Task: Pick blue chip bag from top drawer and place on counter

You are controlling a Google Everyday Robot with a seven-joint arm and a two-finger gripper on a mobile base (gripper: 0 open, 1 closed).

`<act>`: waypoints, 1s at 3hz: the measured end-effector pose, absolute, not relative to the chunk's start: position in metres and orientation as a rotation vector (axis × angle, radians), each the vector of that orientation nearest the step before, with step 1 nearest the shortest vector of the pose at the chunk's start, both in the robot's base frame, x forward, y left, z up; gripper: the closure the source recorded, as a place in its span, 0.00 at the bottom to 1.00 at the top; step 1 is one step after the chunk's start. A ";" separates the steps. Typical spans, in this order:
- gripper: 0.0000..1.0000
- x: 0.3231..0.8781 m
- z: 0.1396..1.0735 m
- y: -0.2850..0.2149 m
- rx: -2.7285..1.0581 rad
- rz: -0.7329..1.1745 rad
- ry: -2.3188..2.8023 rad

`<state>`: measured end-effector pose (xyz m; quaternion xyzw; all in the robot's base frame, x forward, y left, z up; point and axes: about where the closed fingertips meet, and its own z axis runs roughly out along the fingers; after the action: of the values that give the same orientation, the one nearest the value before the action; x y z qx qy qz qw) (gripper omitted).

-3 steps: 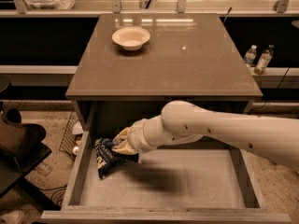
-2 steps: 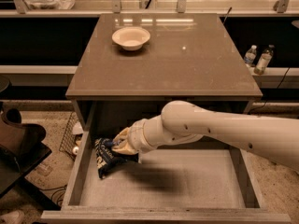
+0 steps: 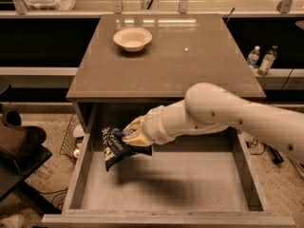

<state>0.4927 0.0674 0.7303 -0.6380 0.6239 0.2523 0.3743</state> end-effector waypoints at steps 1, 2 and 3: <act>1.00 0.490 0.807 0.020 -1.564 0.649 1.625; 1.00 0.480 0.880 -0.026 -1.511 0.652 1.672; 1.00 0.503 0.948 -0.057 -1.424 0.610 1.715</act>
Offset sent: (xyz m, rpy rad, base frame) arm -0.0378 -0.1532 0.2354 0.0412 0.1087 -0.1368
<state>0.5030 -0.0566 0.9482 -0.5637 0.6790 0.2414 0.4036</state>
